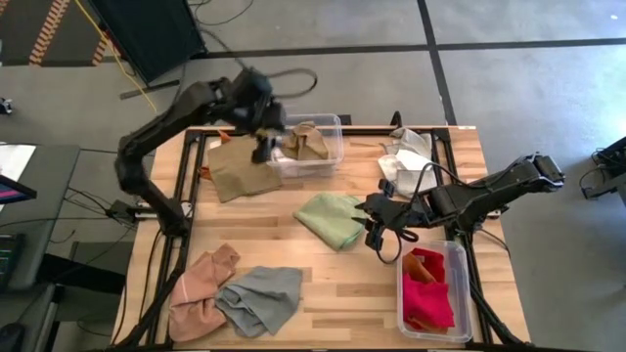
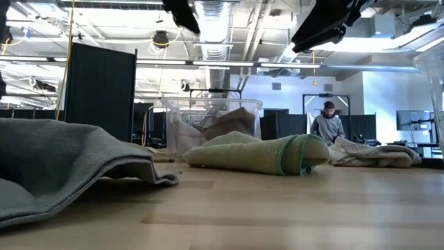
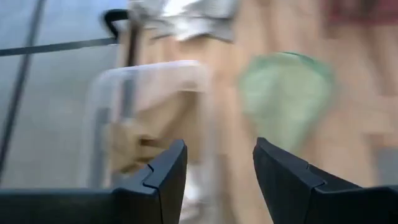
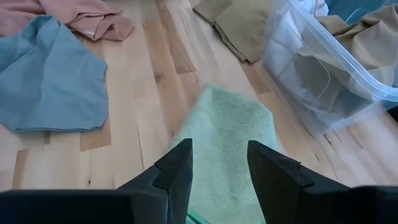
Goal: Sort towels by color in basket
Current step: Put the right brown towel into the top transparent bin
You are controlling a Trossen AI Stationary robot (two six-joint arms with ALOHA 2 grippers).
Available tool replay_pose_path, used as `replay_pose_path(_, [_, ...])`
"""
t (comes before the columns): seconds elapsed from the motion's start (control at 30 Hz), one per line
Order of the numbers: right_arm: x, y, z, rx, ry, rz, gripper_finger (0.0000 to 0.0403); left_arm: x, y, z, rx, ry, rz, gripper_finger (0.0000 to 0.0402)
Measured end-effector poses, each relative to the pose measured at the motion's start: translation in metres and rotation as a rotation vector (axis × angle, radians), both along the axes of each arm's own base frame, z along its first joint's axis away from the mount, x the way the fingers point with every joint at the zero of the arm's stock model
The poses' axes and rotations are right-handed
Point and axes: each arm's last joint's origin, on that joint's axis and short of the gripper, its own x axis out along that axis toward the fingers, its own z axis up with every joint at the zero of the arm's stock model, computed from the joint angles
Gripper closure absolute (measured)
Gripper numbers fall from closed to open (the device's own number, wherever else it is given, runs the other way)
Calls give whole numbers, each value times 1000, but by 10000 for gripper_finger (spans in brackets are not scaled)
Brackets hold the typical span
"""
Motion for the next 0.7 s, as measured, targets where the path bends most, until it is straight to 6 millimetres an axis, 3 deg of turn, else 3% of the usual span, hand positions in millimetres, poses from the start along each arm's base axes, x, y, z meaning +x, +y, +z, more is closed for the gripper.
replay_pose_path(0.17, [0, 0, 0, -9, 1, 8, 223, -12, -59, -1, -66, 80, -77, 227])
replay_pose_path(0.37, [-1, 2, 0, -11, 3, 19, 223, -21, -113, -35, 1, 246, -58, 226])
replay_pose_path(0.53, [-1, 7, 0, -12, 4, 38, 223, -33, -135, -77, 29, 337, 5, 226])
replay_pose_path(0.7, [0, 13, -1, -8, -9, 55, 223, -50, -138, -117, 2, 301, 81, 226])
